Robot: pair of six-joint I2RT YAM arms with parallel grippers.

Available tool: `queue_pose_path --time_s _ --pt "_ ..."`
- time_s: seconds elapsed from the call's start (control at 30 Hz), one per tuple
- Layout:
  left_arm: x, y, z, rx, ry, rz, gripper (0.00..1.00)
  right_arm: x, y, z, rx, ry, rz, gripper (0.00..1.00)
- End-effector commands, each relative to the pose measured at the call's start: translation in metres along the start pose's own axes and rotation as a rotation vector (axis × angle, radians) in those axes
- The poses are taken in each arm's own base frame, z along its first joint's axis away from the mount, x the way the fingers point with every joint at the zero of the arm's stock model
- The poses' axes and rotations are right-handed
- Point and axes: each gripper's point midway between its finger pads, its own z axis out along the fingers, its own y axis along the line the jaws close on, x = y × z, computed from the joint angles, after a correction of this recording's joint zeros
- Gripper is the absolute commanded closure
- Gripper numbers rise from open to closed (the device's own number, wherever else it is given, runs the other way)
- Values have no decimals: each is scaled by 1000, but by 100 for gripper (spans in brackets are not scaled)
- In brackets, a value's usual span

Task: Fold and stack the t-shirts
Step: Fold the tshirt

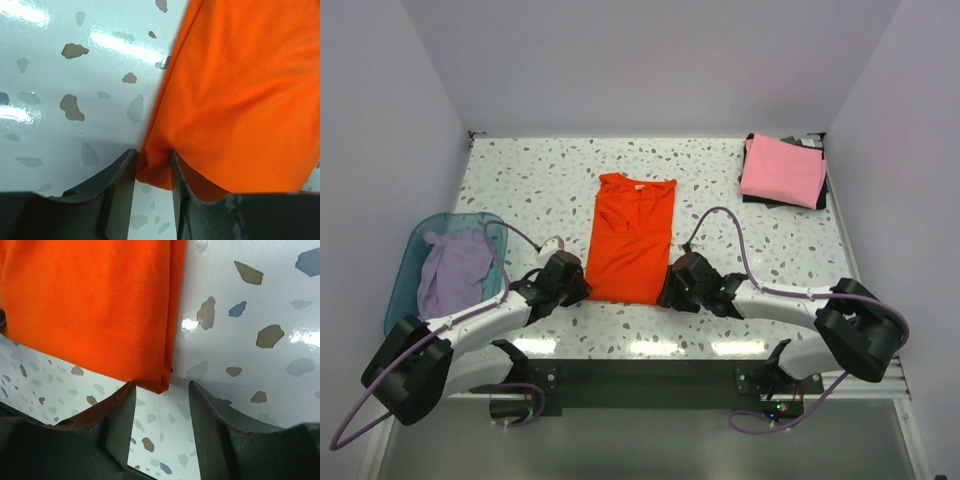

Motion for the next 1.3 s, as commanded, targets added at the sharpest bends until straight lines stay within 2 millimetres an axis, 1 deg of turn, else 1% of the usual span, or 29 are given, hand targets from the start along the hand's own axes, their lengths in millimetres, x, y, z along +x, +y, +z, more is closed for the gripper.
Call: queue_pose_path --time_s 0.0,0.2,0.27,0.3,0.33,0.37,0.4,0.47,0.5,0.6,0.63,0.67,0.7,0.73,0.77,0.8,0.83,0.87,0.9,0.93,1.0,1.03,1.07,1.1,1.13,1.17,1.2,1.23,1.27 --pt "21 21 7 -54 58 8 64 -10 6 4 -17 -65 43 50" --pt "34 30 9 -61 93 15 72 -9 2 12 -2 -66 50 59" --pt "39 33 9 -63 105 20 75 -8 1 14 7 -62 48 65" --pt "40 34 9 -65 111 24 79 -8 1 15 8 -62 44 69" --pt "43 34 9 -59 117 30 81 -9 2 15 7 -66 40 73" --pt "45 34 8 -54 125 34 84 -10 1 14 9 -68 32 82" --pt "47 33 7 -51 131 39 91 -10 1 14 12 -68 26 87" --pt "51 31 5 -41 146 55 96 -11 0 8 17 -67 -7 99" --pt "52 30 3 -37 148 60 100 -11 -1 5 17 -62 -20 100" --pt "57 29 -6 -28 160 81 100 -9 -5 -11 17 -58 -64 100" --pt "63 34 -10 -38 180 96 100 -2 -10 -15 20 -47 -79 100" --pt "65 35 -12 -38 185 96 100 4 -14 -19 22 -34 -90 100" --pt "65 31 -16 -12 185 96 100 3 -10 -27 -11 -45 -97 100" --pt "69 29 -20 1 195 101 100 13 -13 -30 -17 -28 -117 100" --pt "74 34 -24 -17 214 106 100 19 -19 -35 -1 -12 -133 100" --pt "73 31 -29 -3 205 99 100 20 -15 -44 -24 -21 -144 100" --pt "77 29 -33 9 213 118 100 30 -14 -49 -35 -9 -174 100" --pt "77 31 -39 -6 222 125 100 33 -19 -54 -20 -8 -183 100" --pt "74 27 -43 9 208 121 100 37 -13 -63 -55 -15 -203 100" --pt "72 21 -50 20 205 134 100 38 -18 -67 -36 -14 -216 100" --pt "65 12 -59 44 192 125 100 35 -17 -76 -37 -29 -232 100" --pt "58 4 -67 57 183 126 100 29 -10 -84 -56 -53 -234 100" --pt "51 -2 -71 65 165 122 100 26 -13 -89 -41 -57 -255 100" --pt "45 -8 -75 78 150 126 100 15 -5 -97 -47 -94 -257 100" --pt "35 -21 -84 103 132 126 100 9 -1 -103 -53 -115 -260 100" --pt "28 -26 -86 97 115 130 100 5 -2 -107 -40 -122 -278 100" --pt "21 -32 -90 101 101 141 100 -5 8 -115 -53 -151 -277 100" --pt "9 -49 -99 133 78 140 100 -10 9 -116 -38 -167 -283 100" --pt "4 -54 -98 127 68 152 100 -16 10 -120 -21 -182 -300 100"
